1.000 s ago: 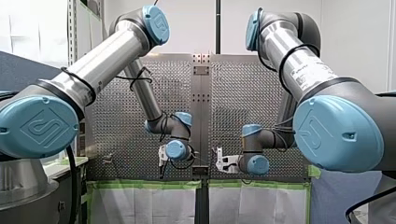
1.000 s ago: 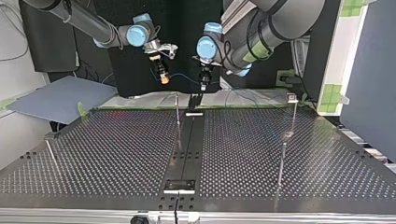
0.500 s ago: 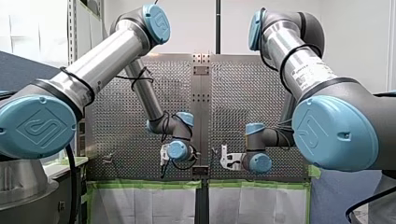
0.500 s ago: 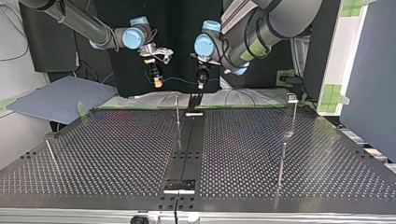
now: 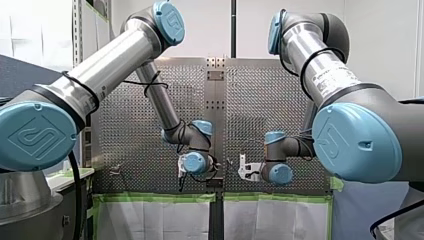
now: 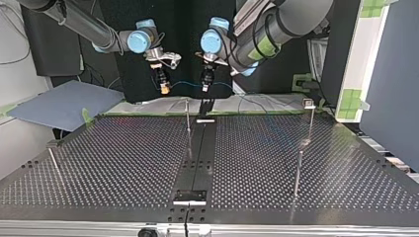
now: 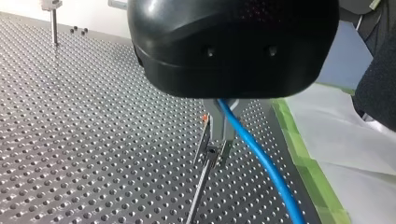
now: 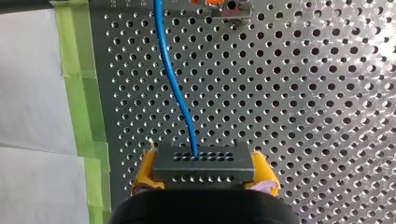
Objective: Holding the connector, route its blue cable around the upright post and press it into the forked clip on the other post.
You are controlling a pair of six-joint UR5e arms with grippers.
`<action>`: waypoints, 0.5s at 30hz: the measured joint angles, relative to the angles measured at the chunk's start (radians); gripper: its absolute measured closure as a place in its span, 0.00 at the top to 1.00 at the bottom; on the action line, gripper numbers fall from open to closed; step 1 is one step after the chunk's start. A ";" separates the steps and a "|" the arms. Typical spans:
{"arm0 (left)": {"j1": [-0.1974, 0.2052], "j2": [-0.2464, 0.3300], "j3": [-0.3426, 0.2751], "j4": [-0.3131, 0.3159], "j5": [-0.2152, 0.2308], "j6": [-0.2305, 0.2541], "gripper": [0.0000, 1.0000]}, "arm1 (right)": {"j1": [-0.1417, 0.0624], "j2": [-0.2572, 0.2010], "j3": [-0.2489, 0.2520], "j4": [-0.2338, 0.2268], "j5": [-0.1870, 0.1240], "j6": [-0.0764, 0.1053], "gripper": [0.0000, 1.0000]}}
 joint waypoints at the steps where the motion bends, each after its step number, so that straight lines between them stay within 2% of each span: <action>1: -0.001 0.000 0.001 0.001 0.001 -0.005 0.00 | -0.001 0.000 0.000 -0.001 0.000 0.001 0.00; 9: -0.005 -0.007 0.017 0.002 0.010 -0.039 0.00 | -0.006 0.001 -0.016 0.000 -0.003 0.005 0.00; 15: -0.013 -0.051 0.049 0.003 0.019 -0.074 0.00 | -0.009 0.001 -0.020 -0.002 -0.006 0.012 0.00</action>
